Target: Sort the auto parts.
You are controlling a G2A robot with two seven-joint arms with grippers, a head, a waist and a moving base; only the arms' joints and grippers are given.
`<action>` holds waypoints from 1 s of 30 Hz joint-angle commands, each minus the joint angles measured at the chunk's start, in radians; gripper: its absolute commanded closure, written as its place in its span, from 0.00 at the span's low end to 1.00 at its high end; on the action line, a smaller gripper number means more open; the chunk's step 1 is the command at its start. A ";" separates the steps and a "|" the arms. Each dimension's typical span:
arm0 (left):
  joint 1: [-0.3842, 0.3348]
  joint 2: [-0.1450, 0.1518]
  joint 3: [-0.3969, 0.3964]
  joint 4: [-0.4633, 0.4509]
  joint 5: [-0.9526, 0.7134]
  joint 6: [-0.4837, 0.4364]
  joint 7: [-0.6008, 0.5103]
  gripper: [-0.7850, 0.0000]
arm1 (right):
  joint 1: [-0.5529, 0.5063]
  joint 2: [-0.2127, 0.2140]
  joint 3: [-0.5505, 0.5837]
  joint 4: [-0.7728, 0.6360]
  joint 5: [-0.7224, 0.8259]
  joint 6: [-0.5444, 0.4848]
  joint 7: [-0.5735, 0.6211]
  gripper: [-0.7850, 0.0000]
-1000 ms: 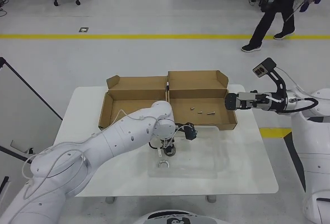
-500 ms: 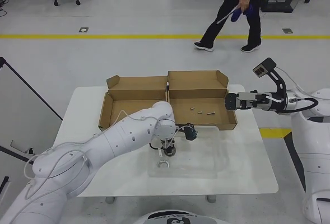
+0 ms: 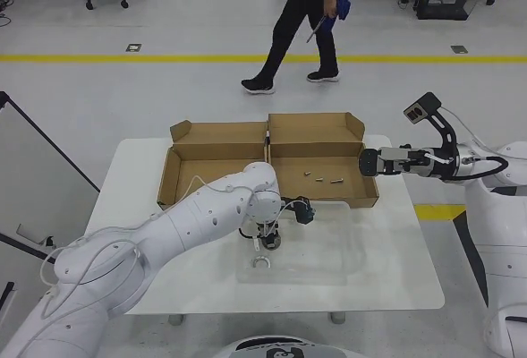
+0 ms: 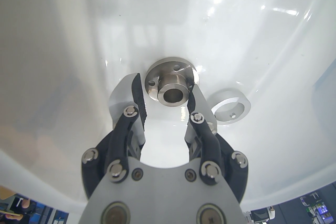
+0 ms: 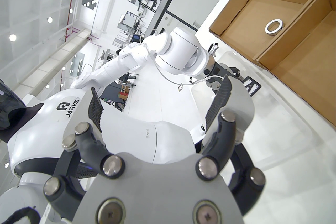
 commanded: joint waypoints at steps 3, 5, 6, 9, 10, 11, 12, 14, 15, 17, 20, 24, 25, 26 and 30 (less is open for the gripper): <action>0.007 -0.003 0.000 0.008 0.005 -0.001 0.001 0.61 | 0.000 0.000 0.000 0.000 0.000 0.000 0.000 0.00; 0.009 -0.005 0.000 0.012 0.008 -0.002 0.002 0.93 | 0.000 0.000 0.000 0.000 0.000 0.000 0.000 0.00; 0.009 -0.006 0.000 0.015 0.007 -0.002 0.002 1.00 | 0.000 0.000 0.000 0.000 0.000 0.000 0.000 0.00; 0.008 -0.010 0.000 0.021 0.008 -0.001 0.001 1.00 | 0.000 0.000 0.000 0.000 0.000 0.000 0.000 0.00; 0.006 -0.010 0.000 0.024 0.007 -0.001 0.001 1.00 | 0.000 0.000 0.000 0.000 0.000 0.000 0.000 0.00; 0.003 -0.011 0.000 0.025 0.004 -0.001 0.001 1.00 | 0.000 0.000 0.000 0.000 0.000 0.000 0.000 0.00; 0.001 -0.011 -0.001 0.026 0.002 0.000 0.000 1.00 | 0.000 0.000 0.000 0.000 0.000 0.000 0.000 0.00; -0.004 -0.012 -0.002 0.025 -0.001 0.003 -0.003 1.00 | 0.000 0.000 0.000 0.000 0.000 0.000 0.000 0.00; -0.006 -0.011 -0.004 0.023 -0.002 0.005 -0.005 1.00 | 0.000 0.000 0.000 0.000 0.000 0.000 0.000 0.00; -0.008 -0.010 -0.009 0.020 -0.005 0.012 -0.011 1.00 | 0.000 0.000 0.000 0.000 0.000 0.000 0.000 0.00; -0.009 -0.008 -0.019 0.010 -0.010 0.023 -0.023 1.00 | 0.000 0.000 0.000 0.000 0.000 0.000 0.000 0.00; -0.015 0.000 -0.035 -0.019 -0.021 0.036 -0.036 1.00 | 0.000 0.000 0.000 0.000 0.000 0.000 0.000 0.00; -0.016 0.002 -0.040 -0.029 -0.026 0.040 -0.040 1.00 | 0.000 0.000 0.000 0.000 0.000 0.000 0.000 0.00; -0.018 0.005 -0.046 -0.040 -0.032 0.045 -0.045 1.00 | 0.000 0.000 0.000 0.000 0.000 0.000 0.000 0.00; -0.029 0.021 -0.061 -0.094 -0.051 0.070 -0.070 1.00 | 0.000 0.000 0.000 0.000 0.000 0.000 0.000 0.00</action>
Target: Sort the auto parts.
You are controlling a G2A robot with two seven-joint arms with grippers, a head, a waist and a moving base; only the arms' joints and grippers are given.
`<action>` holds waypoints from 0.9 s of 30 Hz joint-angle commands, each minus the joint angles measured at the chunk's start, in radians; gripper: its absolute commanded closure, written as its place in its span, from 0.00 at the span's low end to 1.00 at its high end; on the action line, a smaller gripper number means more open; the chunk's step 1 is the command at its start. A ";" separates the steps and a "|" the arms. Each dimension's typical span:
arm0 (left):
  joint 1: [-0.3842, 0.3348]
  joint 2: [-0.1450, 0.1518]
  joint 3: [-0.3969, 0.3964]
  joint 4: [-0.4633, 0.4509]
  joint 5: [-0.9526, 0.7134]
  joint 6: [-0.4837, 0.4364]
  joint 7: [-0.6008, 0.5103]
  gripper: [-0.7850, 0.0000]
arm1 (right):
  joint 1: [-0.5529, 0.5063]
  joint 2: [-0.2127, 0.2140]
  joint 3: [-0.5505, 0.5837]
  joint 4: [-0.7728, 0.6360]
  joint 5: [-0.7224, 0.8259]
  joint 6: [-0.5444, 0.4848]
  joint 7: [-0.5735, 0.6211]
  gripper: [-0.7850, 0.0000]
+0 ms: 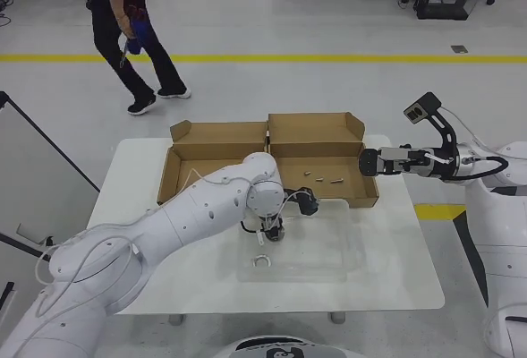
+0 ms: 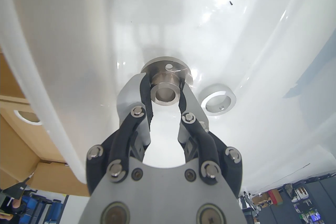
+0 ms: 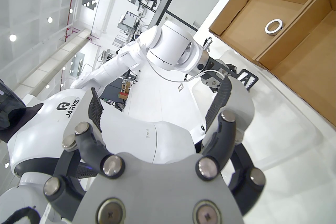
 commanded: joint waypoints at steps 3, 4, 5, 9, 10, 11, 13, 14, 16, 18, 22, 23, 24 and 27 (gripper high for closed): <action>-0.016 0.019 -0.013 -0.065 -0.027 0.027 -0.027 1.00 | 0.000 0.000 0.000 0.000 0.000 0.000 0.000 0.00; -0.022 0.025 -0.016 -0.084 -0.036 0.033 -0.033 1.00 | 0.000 0.000 0.000 0.000 0.000 0.000 0.000 0.00; -0.027 0.030 -0.019 -0.101 -0.049 0.038 -0.038 1.00 | 0.000 0.000 0.000 0.000 0.000 0.000 0.000 0.00; -0.052 0.054 -0.024 -0.168 -0.086 0.065 -0.064 1.00 | 0.000 0.000 0.000 0.000 0.000 0.000 0.000 0.00; -0.057 0.060 -0.024 -0.183 -0.095 0.069 -0.069 1.00 | 0.000 0.000 0.000 0.000 0.000 0.000 0.000 0.00; -0.064 0.066 -0.025 -0.199 -0.102 0.074 -0.074 1.00 | 0.000 0.000 0.000 0.000 0.000 0.000 0.000 0.00; -0.075 0.076 -0.026 -0.227 -0.121 0.079 -0.078 1.00 | 0.000 0.000 0.000 0.000 0.000 0.000 0.000 0.00; -0.082 0.081 -0.025 -0.239 -0.124 0.083 -0.082 1.00 | 0.000 0.000 0.000 0.000 0.000 0.000 0.000 0.00; -0.087 0.086 -0.024 -0.250 -0.128 0.085 -0.085 1.00 | 0.000 0.000 0.000 0.000 0.000 0.000 0.000 0.00; -0.087 0.086 -0.024 -0.250 -0.128 0.085 -0.085 1.00 | 0.000 0.000 0.000 0.000 0.000 0.000 0.000 0.00; -0.087 0.086 -0.024 -0.250 -0.128 0.085 -0.085 1.00 | 0.000 0.000 0.000 0.000 0.000 0.000 0.000 0.00; -0.087 0.086 -0.024 -0.250 -0.128 0.085 -0.085 1.00 | 0.000 0.000 0.000 0.000 0.000 0.000 0.000 0.00; -0.087 0.086 -0.024 -0.250 -0.128 0.085 -0.085 1.00 | 0.000 0.000 0.000 0.000 0.000 0.000 0.000 0.00; -0.087 0.086 -0.024 -0.250 -0.128 0.085 -0.085 1.00 | 0.000 0.000 0.000 0.000 0.000 0.000 0.000 0.00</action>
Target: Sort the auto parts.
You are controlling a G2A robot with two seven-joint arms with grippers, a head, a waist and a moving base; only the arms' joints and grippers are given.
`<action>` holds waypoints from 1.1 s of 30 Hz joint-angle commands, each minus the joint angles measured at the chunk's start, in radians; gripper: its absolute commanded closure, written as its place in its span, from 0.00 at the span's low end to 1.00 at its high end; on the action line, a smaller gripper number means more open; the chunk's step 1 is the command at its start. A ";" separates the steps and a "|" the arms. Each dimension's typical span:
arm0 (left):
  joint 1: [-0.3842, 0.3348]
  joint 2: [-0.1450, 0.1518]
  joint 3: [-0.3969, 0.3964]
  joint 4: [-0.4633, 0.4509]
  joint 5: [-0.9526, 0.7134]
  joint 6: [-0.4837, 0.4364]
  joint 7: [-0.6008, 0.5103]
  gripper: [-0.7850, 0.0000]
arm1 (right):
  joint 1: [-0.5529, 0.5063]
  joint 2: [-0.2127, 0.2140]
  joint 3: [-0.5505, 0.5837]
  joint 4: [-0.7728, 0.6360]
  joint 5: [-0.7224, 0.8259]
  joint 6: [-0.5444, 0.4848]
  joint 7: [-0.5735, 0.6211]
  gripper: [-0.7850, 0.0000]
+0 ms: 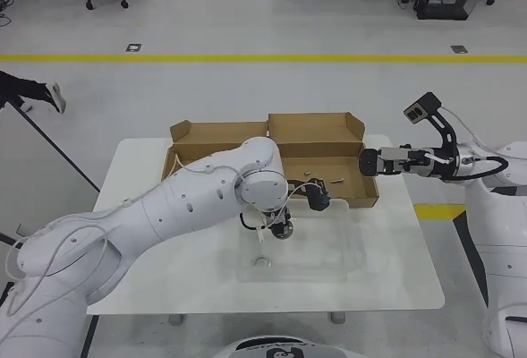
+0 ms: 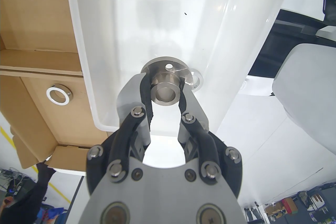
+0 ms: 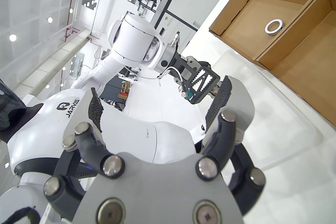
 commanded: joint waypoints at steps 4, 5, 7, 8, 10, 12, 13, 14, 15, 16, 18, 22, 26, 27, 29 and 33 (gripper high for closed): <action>0.013 0.003 -0.011 -0.001 0.006 0.007 0.039 1.00 | 0.000 0.000 0.000 0.000 0.000 0.000 0.000 0.00; 0.015 0.006 -0.022 -0.001 0.000 0.009 0.047 1.00 | 0.000 0.000 0.000 0.000 0.000 0.000 0.000 0.00; 0.017 0.017 -0.056 -0.006 -0.034 0.001 0.060 1.00 | 0.000 0.000 0.000 0.000 0.000 0.000 0.000 0.00; 0.016 0.023 -0.072 -0.009 -0.042 -0.004 0.056 1.00 | 0.000 0.000 0.000 0.000 0.000 0.000 0.000 0.00; 0.021 0.039 -0.112 -0.023 -0.065 -0.007 0.070 1.00 | 0.000 0.000 0.000 0.000 0.000 0.000 0.000 0.00; 0.038 0.059 -0.173 -0.026 -0.131 -0.011 0.101 1.00 | 0.000 0.000 0.000 0.000 0.000 0.000 0.000 0.00; 0.045 0.071 -0.200 -0.031 -0.148 -0.021 0.098 1.00 | 0.000 0.000 0.000 0.000 0.000 0.000 0.000 0.00; 0.052 0.084 -0.233 -0.037 -0.163 -0.022 0.100 1.00 | 0.000 0.000 0.000 0.000 0.000 0.000 0.000 0.00; 0.065 0.097 -0.262 -0.047 -0.178 -0.021 0.100 1.00 | 0.000 0.000 0.000 0.000 0.000 0.000 0.000 0.00; 0.079 0.111 -0.294 -0.061 -0.195 -0.026 0.097 1.00 | 0.000 0.000 0.000 0.000 0.000 0.000 0.000 0.00; 0.110 0.138 -0.357 -0.092 -0.214 -0.030 0.091 1.00 | 0.000 0.000 0.000 0.000 0.000 0.000 0.000 0.00; 0.192 0.189 -0.491 -0.160 -0.273 -0.035 0.090 1.00 | 0.000 0.000 0.000 0.000 0.000 0.000 0.000 0.00; 0.293 0.227 -0.620 -0.205 -0.401 -0.055 0.133 1.00 | 0.000 0.000 0.000 0.000 0.000 0.000 0.000 0.00; 0.314 0.234 -0.647 -0.210 -0.437 -0.068 0.141 1.00 | 0.000 0.000 0.000 0.000 0.000 0.000 0.000 0.00; 0.349 0.244 -0.693 -0.217 -0.511 -0.093 0.166 1.00 | 0.000 0.000 0.000 0.000 0.000 0.000 0.000 0.00; 0.391 0.254 -0.754 -0.224 -0.644 -0.167 0.199 1.00 | 0.000 0.000 0.000 0.000 0.000 0.000 0.000 0.00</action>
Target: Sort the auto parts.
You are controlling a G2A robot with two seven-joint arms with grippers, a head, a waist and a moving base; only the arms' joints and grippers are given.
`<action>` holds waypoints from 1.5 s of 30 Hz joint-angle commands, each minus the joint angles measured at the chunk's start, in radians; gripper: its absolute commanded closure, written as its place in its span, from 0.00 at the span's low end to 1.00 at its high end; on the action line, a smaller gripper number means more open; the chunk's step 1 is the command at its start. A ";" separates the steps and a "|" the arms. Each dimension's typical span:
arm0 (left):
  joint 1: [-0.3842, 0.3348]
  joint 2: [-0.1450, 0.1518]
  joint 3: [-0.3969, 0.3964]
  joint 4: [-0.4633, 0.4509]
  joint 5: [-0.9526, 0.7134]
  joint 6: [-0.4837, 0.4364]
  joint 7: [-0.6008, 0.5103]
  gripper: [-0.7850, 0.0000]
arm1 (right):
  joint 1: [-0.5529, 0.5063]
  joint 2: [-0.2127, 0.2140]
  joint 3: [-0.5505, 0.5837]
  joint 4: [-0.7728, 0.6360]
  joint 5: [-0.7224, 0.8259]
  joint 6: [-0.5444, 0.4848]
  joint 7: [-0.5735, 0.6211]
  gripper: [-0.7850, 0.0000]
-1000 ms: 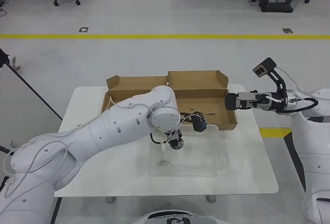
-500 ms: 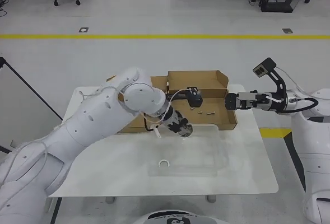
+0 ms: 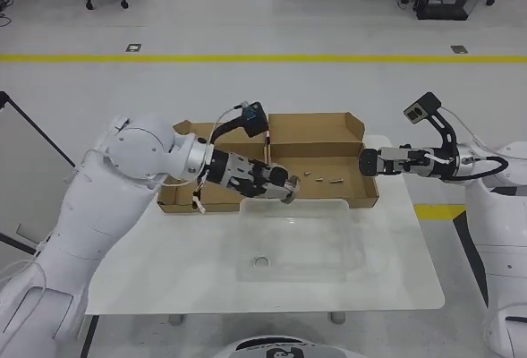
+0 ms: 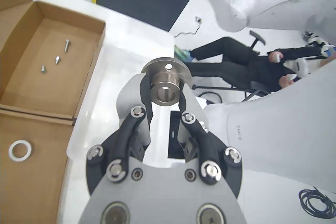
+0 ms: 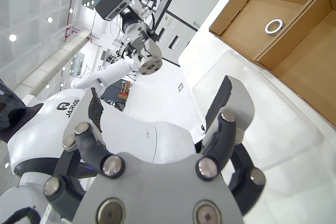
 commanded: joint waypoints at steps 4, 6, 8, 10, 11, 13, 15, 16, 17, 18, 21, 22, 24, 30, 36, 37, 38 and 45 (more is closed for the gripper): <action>0.030 0.006 -0.053 -0.014 -0.162 -0.092 0.044 1.00 | 0.000 0.000 0.000 0.000 0.000 0.000 0.000 0.00; 0.037 0.009 -0.065 -0.034 -0.209 -0.123 0.076 1.00 | 0.000 0.000 0.000 0.000 0.000 0.000 0.000 0.00; 0.045 0.012 -0.071 -0.057 -0.253 -0.155 0.108 1.00 | 0.000 0.000 0.000 0.000 0.000 0.000 0.000 0.00; 0.052 0.017 -0.075 -0.075 -0.291 -0.190 0.143 1.00 | 0.000 0.000 0.000 0.000 0.000 0.000 0.000 0.00; 0.052 0.019 -0.076 -0.091 -0.308 -0.208 0.161 1.00 | 0.000 0.000 0.000 0.000 0.000 0.000 0.000 0.00; 0.057 0.023 -0.071 -0.109 -0.351 -0.247 0.199 1.00 | 0.000 0.000 0.000 0.000 0.000 0.000 0.000 0.00; 0.059 0.026 -0.062 -0.136 -0.401 -0.298 0.250 1.00 | 0.000 0.000 0.000 0.000 0.000 0.000 0.000 0.00; 0.057 0.029 -0.054 -0.144 -0.415 -0.312 0.264 1.00 | 0.000 0.000 0.000 0.000 0.000 0.000 0.000 0.00; 0.052 0.033 -0.050 -0.150 -0.421 -0.326 0.278 1.00 | 0.000 0.000 0.000 0.000 0.000 0.000 0.000 0.00; 0.050 0.036 -0.043 -0.161 -0.435 -0.349 0.301 1.00 | 0.000 0.000 0.000 0.000 0.000 0.000 0.000 0.00; 0.043 0.048 -0.019 -0.172 -0.455 -0.410 0.362 1.00 | 0.000 0.000 0.000 0.000 0.000 0.000 0.000 0.00; 0.042 0.052 -0.009 -0.171 -0.458 -0.434 0.387 1.00 | 0.000 0.000 0.000 0.000 0.000 0.000 0.000 0.00; 0.037 0.062 0.011 -0.165 -0.451 -0.480 0.432 1.00 | 0.000 0.000 0.000 0.000 0.000 0.000 0.000 0.00; 0.020 0.092 0.046 -0.124 -0.399 -0.517 0.469 1.00 | 0.000 0.000 0.000 0.000 0.000 0.000 0.000 0.00; 0.020 0.092 0.046 -0.124 -0.399 -0.517 0.469 1.00 | 0.000 0.000 0.000 0.000 0.000 0.000 0.000 0.00; 0.020 0.092 0.046 -0.124 -0.399 -0.517 0.469 1.00 | 0.000 0.000 0.000 0.000 0.000 0.000 0.000 0.00; 0.020 0.092 0.046 -0.124 -0.399 -0.517 0.469 1.00 | 0.000 0.000 0.000 0.000 0.000 0.000 0.000 0.00; 0.068 0.078 0.030 -0.162 -0.465 -0.525 0.576 1.00 | 0.000 0.000 0.000 0.000 0.000 0.000 0.000 0.00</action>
